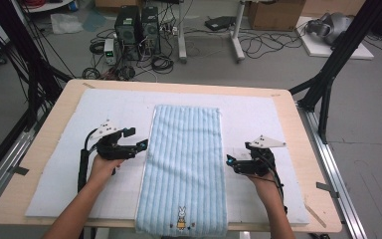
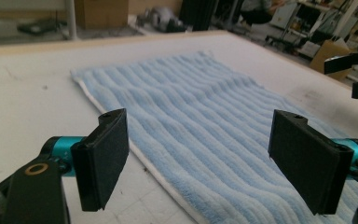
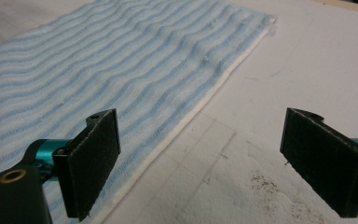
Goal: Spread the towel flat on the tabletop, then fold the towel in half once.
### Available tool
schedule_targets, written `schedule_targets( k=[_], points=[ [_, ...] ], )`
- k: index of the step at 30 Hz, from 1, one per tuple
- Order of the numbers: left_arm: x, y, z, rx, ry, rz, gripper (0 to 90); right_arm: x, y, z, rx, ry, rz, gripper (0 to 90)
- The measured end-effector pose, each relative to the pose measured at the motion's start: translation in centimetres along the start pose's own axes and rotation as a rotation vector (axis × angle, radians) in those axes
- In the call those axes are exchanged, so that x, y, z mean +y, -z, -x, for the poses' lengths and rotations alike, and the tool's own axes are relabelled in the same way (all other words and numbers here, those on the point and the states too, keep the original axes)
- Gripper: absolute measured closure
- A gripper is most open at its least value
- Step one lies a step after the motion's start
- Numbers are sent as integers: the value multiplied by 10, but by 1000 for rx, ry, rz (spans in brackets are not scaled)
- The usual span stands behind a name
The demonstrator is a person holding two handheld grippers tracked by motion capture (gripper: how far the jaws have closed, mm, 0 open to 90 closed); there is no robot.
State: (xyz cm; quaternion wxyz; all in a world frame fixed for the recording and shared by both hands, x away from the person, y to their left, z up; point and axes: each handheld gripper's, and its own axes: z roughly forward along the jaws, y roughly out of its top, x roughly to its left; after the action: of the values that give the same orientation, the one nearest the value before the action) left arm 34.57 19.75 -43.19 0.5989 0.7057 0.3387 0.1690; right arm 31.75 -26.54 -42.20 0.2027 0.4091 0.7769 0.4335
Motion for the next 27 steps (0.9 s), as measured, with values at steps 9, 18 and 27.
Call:
schedule_targets(
  k=[9,18,27],
  points=[
    [-5,16,-3,28,45,1,195,0,13,-2,-25,-14,56,110],
    [-3,24,-6,59,73,-3,193,2,10,-2,-11,-39,55,110],
    [-5,21,-6,45,70,-17,192,3,9,-3,-18,-28,51,110]
  ],
)
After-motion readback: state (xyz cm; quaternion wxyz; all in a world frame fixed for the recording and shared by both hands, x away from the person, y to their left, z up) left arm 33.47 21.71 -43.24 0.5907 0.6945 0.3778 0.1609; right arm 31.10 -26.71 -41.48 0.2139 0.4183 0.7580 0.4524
